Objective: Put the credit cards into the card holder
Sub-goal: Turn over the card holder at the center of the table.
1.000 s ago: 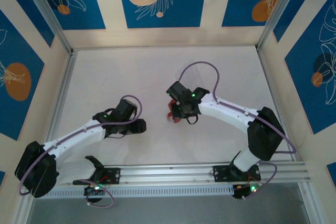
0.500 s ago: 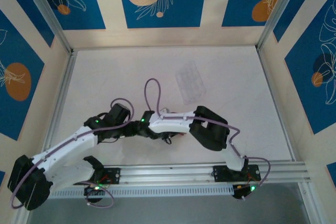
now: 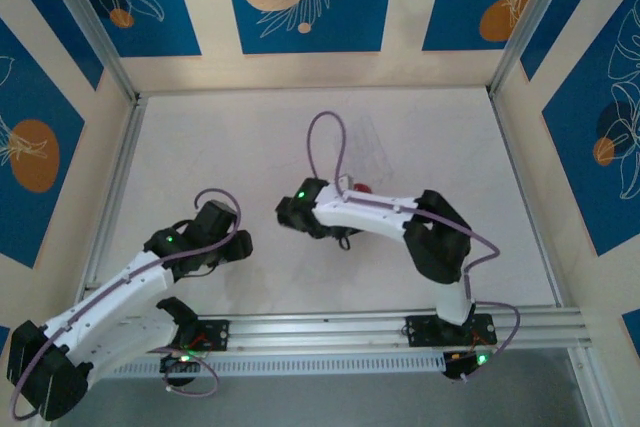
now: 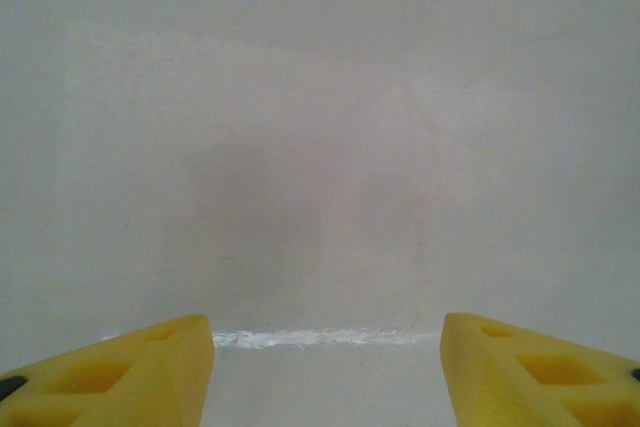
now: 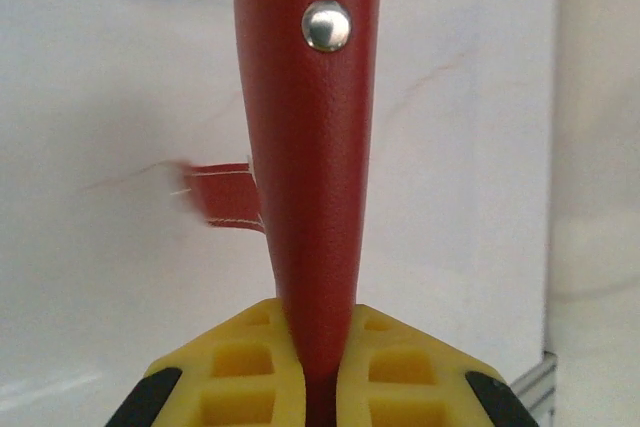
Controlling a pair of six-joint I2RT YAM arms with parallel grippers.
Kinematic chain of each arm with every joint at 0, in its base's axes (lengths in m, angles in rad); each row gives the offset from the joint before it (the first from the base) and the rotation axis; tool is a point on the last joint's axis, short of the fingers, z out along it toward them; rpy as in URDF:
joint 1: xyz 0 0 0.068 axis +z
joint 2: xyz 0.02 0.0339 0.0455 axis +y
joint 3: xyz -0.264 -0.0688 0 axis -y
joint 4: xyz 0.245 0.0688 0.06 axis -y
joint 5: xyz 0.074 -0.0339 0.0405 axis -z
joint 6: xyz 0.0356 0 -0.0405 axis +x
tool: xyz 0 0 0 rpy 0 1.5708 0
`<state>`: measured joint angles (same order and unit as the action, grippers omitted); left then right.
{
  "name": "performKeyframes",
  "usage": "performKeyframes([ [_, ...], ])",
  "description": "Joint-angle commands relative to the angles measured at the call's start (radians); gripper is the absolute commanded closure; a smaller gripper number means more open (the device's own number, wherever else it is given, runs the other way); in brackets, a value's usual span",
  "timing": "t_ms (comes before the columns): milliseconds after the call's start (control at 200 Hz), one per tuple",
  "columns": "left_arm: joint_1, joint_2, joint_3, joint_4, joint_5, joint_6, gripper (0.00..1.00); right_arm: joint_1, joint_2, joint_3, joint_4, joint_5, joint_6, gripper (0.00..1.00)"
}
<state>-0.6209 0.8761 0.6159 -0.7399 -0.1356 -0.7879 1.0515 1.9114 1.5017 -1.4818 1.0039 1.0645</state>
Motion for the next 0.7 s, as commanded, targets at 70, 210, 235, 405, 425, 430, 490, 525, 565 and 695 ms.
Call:
performKeyframes([
  [70, 0.02, 0.029, 0.038, 0.012, 0.001, 0.002, 0.36, 0.033, -0.003, -0.03, 0.058, 0.046, -0.093, 1.0],
  [210, 0.034, 0.025, 0.072, -0.013, -0.01, 0.009, 0.35, 0.096, 0.083, 0.01, 0.226, -0.094, -0.188, 1.0],
  [235, 0.037, 0.021, 0.077, -0.018, -0.011, 0.01, 0.34, 0.11, 0.091, 0.011, 0.268, -0.127, -0.21, 0.98],
  [405, 0.054, 0.002, 0.103, -0.046, -0.02, 0.015, 0.34, 0.141, 0.093, 0.008, 0.49, -0.34, -0.308, 0.67],
  [425, 0.053, 0.001, 0.104, -0.048, -0.021, 0.015, 0.34, 0.14, 0.078, -0.007, 0.526, -0.373, -0.326, 0.65],
  [430, 0.054, 0.001, 0.104, -0.048, -0.021, 0.015, 0.34, 0.14, 0.073, -0.011, 0.536, -0.382, -0.33, 0.65],
  [490, 0.056, 0.003, 0.107, -0.047, -0.02, 0.016, 0.34, 0.128, 0.013, -0.063, 0.629, -0.472, -0.363, 0.61],
  [525, 0.056, 0.007, 0.109, -0.044, -0.017, 0.021, 0.34, 0.115, -0.027, -0.093, 0.67, -0.522, -0.377, 0.59],
  [565, 0.056, 0.014, 0.113, -0.038, -0.012, 0.027, 0.36, 0.093, -0.075, -0.133, 0.711, -0.582, -0.391, 0.59],
  [695, 0.051, 0.101, 0.142, 0.052, 0.102, 0.098, 0.46, 0.011, -0.249, -0.249, 0.785, -0.709, -0.43, 0.6],
])
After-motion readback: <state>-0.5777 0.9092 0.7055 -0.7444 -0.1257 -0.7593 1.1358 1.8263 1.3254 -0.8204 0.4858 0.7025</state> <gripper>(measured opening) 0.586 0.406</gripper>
